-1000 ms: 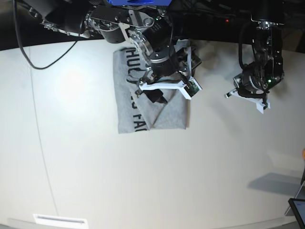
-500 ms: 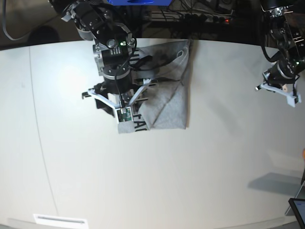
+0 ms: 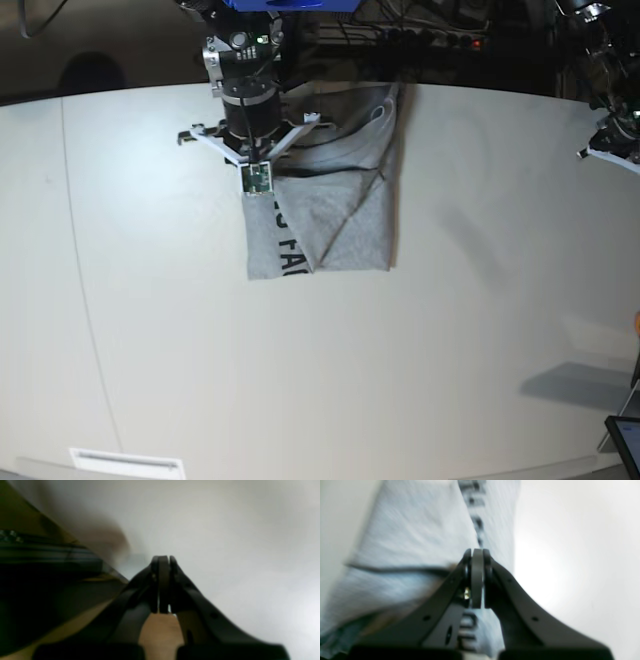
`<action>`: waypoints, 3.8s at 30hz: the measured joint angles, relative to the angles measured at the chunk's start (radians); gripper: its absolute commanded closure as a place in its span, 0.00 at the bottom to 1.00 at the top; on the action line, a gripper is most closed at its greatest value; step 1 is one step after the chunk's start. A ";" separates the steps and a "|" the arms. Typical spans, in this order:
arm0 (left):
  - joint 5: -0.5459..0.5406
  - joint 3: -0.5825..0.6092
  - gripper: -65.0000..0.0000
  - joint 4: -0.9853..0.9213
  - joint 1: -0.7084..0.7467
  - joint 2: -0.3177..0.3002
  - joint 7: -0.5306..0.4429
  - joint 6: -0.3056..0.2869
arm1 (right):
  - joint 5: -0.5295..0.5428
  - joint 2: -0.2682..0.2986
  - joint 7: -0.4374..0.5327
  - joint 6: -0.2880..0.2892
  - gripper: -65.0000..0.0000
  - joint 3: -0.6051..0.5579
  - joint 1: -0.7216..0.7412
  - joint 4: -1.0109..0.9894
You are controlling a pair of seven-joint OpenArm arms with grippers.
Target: Fold the T-shirt properly
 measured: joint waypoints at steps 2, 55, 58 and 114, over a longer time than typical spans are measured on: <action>0.041 0.021 1.00 -0.010 0.003 0.014 -0.032 -0.011 | -0.003 -0.003 0.018 0.000 0.79 -0.002 -0.022 0.000; 0.059 0.023 1.00 -0.040 0.027 0.025 -0.064 -0.011 | 0.061 0.010 0.039 -0.054 1.00 -0.048 -0.045 -0.079; 0.060 0.023 1.00 -0.040 0.027 0.025 -0.064 -0.011 | 0.060 0.011 0.039 -0.051 0.99 -0.048 -0.040 -0.079; 0.070 0.077 1.00 -0.010 0.111 0.042 -0.068 -0.014 | 0.002 -0.086 -0.264 0.125 0.99 -0.436 0.473 -0.231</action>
